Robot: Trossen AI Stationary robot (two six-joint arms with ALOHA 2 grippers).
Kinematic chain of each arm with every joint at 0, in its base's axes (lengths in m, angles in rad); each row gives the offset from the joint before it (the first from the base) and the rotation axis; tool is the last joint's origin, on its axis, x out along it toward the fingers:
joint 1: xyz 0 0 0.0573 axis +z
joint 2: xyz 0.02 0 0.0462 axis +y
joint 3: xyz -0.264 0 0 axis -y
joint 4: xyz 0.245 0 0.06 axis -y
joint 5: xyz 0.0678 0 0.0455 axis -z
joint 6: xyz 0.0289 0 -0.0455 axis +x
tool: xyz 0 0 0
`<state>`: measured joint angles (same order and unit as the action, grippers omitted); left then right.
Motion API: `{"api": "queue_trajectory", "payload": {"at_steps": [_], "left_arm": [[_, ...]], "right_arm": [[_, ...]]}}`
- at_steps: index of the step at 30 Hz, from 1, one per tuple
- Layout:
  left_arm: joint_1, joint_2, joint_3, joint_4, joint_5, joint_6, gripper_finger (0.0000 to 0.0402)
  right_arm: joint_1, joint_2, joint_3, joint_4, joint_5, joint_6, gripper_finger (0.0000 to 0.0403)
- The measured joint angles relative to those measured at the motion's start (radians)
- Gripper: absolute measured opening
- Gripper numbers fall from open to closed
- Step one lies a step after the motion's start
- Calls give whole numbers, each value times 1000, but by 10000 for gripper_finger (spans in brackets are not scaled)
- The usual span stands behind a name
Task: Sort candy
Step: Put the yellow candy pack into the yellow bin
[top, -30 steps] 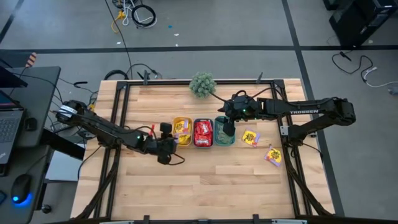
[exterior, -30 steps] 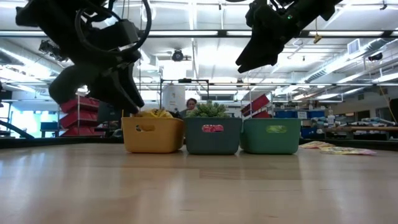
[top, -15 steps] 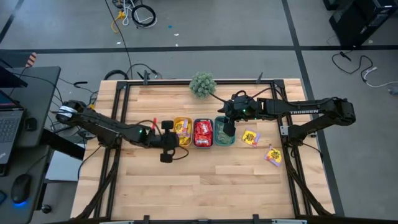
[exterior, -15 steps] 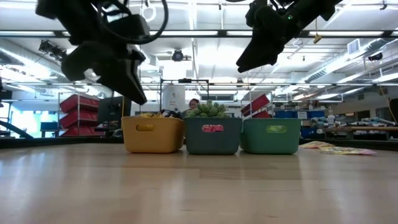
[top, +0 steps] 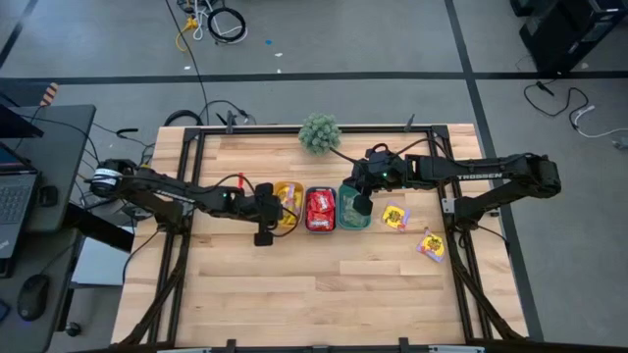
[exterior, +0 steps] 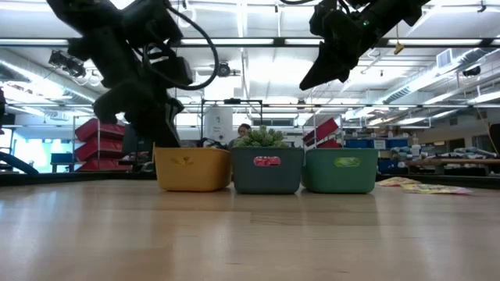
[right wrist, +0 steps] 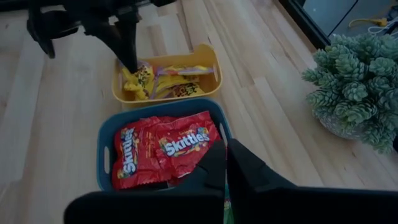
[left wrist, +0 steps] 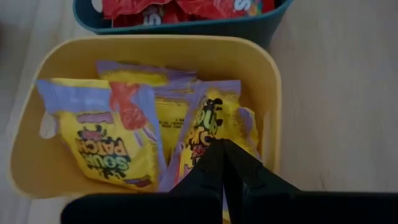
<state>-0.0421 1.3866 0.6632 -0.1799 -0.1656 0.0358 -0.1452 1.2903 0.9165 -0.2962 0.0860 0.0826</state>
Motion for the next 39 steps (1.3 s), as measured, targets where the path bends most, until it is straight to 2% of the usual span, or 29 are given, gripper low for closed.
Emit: {"api": "queue_trajectory", "payload": {"at_steps": [6, 13, 18, 23, 28, 33, 39], "left_arm": [[22, 3, -32, 57, 3, 6, 1], [31, -1, -24, 48, 3, 6, 0], [28, -44, 9, 50, 3, 10, 0], [29, -113, -14, 84, 56, -7, 0], [29, -177, -110, 259, 96, -20, 0], [29, -218, -218, 481, 116, -44, 0], [29, -224, -310, 698, 119, -67, 0]], "right_arm": [[0, 0, 0, 0, -1, 0, 14], [0, 0, 0, -1, -1, 0, 24], [0, 0, 0, -4, -1, 0, 33], [5, -3, 0, -13, 4, -36, 40], [13, -4, -64, 83, 19, -60, 23], [15, -4, -180, 260, 22, -51, 2], [19, -20, -299, 350, 19, 32, 11]]}}
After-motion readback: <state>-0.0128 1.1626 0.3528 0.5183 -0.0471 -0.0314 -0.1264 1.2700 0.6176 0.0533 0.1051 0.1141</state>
